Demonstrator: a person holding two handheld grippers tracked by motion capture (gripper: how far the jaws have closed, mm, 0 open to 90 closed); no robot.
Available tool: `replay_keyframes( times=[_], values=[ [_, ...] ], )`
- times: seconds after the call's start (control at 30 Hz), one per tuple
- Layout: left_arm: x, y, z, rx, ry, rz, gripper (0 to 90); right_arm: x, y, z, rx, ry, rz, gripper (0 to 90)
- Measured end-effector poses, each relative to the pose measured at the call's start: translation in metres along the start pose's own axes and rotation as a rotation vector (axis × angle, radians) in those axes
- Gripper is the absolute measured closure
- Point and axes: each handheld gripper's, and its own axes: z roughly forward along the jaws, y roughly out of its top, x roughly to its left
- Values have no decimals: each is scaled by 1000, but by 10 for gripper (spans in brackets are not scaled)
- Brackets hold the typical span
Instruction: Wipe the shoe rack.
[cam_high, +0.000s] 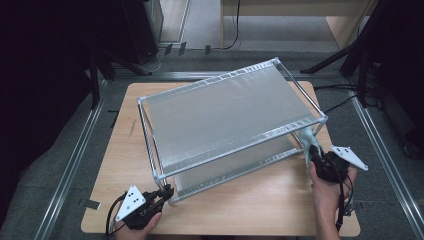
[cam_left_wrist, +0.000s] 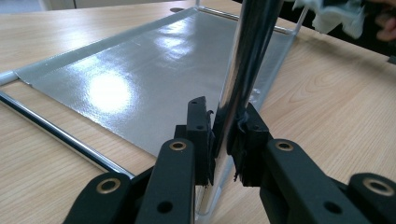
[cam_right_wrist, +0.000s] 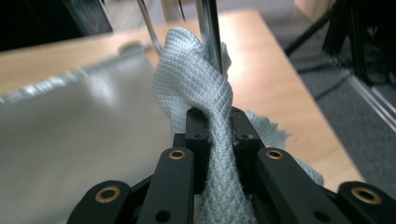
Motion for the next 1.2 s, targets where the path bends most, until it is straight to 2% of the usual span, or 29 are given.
replay_keyframes(
  times=[0.07,0.17,0.23,0.3,0.57,0.7,0.83,0.87,0.93,0.97,1.07,1.13,1.2],
  values=[
    [0,0,0,0,-1,0,788,4,10,-10,-52,12,1,806],
    [0,0,0,0,0,-2,788,10,22,-21,-122,12,-25,802],
    [0,0,0,0,0,-2,788,11,23,-23,-126,0,-50,799],
    [0,0,0,0,1,-1,788,8,18,-17,-98,-2,-54,798],
    [0,0,0,1,1,-3,787,-8,-20,20,91,-37,-63,794],
    [0,0,0,1,1,-4,788,-13,-28,27,133,-44,-51,792],
    [0,0,0,1,2,-3,788,-13,-21,21,103,-44,-35,792],
    [0,0,0,1,1,-4,787,-10,-9,11,44,-34,-27,791],
    [0,0,0,1,2,-4,787,-8,0,2,-3,-30,-19,791],
    [0,0,0,1,2,-4,788,-6,7,-5,-45,-29,-21,791],
    [0,0,0,-1,2,-5,787,0,15,-15,-117,-54,-31,788],
    [0,0,0,-1,2,-6,787,1,12,-11,-97,-87,-40,788],
    [0,0,0,0,2,-5,788,1,3,-2,-51,-114,-21,792]
  ],
)
